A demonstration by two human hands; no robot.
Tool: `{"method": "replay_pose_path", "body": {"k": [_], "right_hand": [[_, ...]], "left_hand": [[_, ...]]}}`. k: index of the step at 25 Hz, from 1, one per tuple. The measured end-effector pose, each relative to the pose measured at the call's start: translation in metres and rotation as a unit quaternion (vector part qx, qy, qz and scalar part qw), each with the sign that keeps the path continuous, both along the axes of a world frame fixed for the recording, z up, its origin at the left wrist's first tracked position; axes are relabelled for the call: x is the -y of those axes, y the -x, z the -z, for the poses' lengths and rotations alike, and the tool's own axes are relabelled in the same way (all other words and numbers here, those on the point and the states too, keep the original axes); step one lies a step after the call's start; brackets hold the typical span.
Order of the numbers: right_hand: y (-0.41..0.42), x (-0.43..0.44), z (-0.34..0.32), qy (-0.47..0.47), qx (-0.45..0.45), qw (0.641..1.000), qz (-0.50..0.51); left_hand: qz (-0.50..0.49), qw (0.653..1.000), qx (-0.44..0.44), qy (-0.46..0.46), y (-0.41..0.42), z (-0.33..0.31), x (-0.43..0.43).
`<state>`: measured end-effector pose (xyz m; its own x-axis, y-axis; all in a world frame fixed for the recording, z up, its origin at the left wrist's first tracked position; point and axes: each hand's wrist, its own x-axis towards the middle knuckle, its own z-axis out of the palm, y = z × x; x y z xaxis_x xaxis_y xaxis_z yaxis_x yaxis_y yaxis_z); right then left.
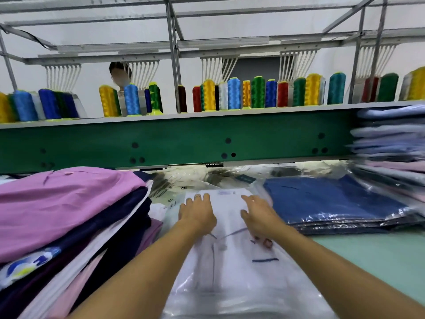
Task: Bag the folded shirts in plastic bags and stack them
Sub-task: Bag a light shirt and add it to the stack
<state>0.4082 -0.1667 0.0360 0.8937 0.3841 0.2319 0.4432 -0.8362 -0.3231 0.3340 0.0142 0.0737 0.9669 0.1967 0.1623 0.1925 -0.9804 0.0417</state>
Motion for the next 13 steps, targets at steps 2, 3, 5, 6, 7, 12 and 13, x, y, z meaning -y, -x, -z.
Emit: {"method": "replay_pose_path", "body": {"k": [2, 3, 5, 6, 7, 12, 13], "right_hand": [[-0.02, -0.027, 0.006, 0.033, -0.012, 0.999, 0.01], [-0.029, -0.038, 0.008, 0.044, -0.017, 0.999, 0.013], [-0.047, -0.055, 0.011, 0.062, -0.018, 0.998, 0.016], [-0.056, -0.061, 0.013, 0.07, -0.025, 0.997, 0.016], [-0.064, -0.063, 0.015, 0.077, -0.036, 0.996, 0.016], [-0.087, -0.055, 0.027, 0.107, -0.065, 0.992, 0.027], [-0.089, -0.051, 0.027, 0.109, -0.072, 0.991, 0.033]], "left_hand": [[-0.005, 1.0, 0.017, 0.023, -0.029, 0.009, 0.001], [-0.001, 0.999, 0.019, 0.028, -0.04, 0.013, 0.0], [0.01, 0.999, 0.019, 0.038, -0.06, 0.023, -0.003], [0.011, 0.999, 0.011, 0.045, -0.069, 0.029, -0.005], [0.008, 0.999, -0.004, 0.05, -0.076, 0.035, -0.008], [-0.046, 0.995, -0.031, 0.086, -0.086, 0.06, -0.024], [-0.054, 0.994, -0.032, 0.085, -0.085, 0.059, -0.026]]}}
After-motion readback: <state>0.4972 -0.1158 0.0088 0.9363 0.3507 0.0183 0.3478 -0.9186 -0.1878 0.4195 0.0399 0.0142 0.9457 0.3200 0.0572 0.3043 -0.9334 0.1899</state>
